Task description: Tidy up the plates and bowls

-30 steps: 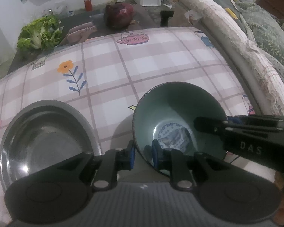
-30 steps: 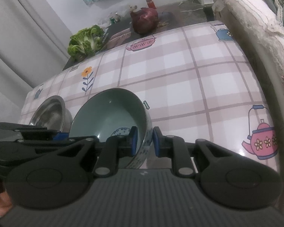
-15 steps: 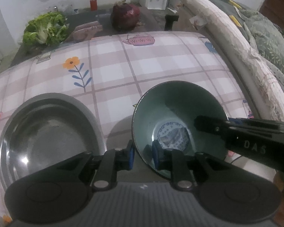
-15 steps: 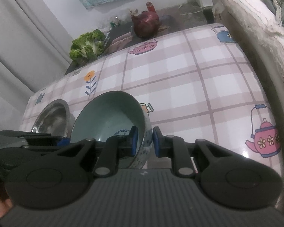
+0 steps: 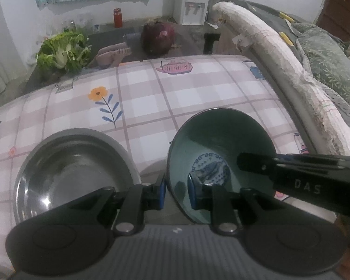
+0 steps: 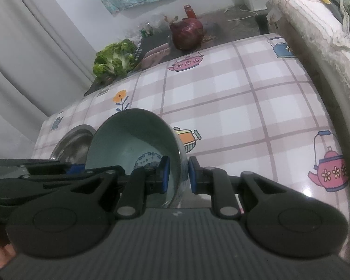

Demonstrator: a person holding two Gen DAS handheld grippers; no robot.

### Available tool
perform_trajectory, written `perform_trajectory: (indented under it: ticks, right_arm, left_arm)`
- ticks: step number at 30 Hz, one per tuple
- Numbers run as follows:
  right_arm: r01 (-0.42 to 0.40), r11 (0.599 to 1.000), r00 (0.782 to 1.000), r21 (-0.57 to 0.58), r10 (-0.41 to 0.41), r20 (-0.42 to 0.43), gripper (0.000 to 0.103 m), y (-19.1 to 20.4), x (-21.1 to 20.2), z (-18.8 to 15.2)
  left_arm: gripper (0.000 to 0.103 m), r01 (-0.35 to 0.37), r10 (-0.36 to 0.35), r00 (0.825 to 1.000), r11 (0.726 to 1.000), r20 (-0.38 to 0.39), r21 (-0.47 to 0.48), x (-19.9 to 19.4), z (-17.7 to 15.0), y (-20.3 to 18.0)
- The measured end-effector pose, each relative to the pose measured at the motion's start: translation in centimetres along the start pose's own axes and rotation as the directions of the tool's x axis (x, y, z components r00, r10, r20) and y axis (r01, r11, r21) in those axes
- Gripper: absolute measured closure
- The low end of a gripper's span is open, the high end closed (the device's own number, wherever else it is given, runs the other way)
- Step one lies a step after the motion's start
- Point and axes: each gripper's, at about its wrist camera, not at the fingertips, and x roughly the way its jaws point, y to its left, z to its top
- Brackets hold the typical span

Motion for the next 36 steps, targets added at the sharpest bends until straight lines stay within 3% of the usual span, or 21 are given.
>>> perform_trajectory:
  ticks: [19,29,36]
  right_arm:
    - [-0.016,1.0,1.0,-0.019,0.017,0.027,0.087,2.2,-2.2,0.4]
    - [-0.055,0.995,0.997,-0.088,0.059,0.046,0.087,7.3,-2.4,1.9]
    - [-0.099,0.985,0.995,-0.141,0.1,0.001,0.087,12.4,0.8,2.3]
  left_arm:
    - [0.082,0.005,-0.004,0.999,1.0,0.05,-0.013,-3.2,-0.7,1.2]
    - [0.082,-0.026,0.032,0.996,0.996,0.078,-0.08,-5.8,-1.1,5.7]
    - [0.082,-0.083,0.095,0.993,0.983,0.07,-0.162,-6.5,-1.8,10.7]
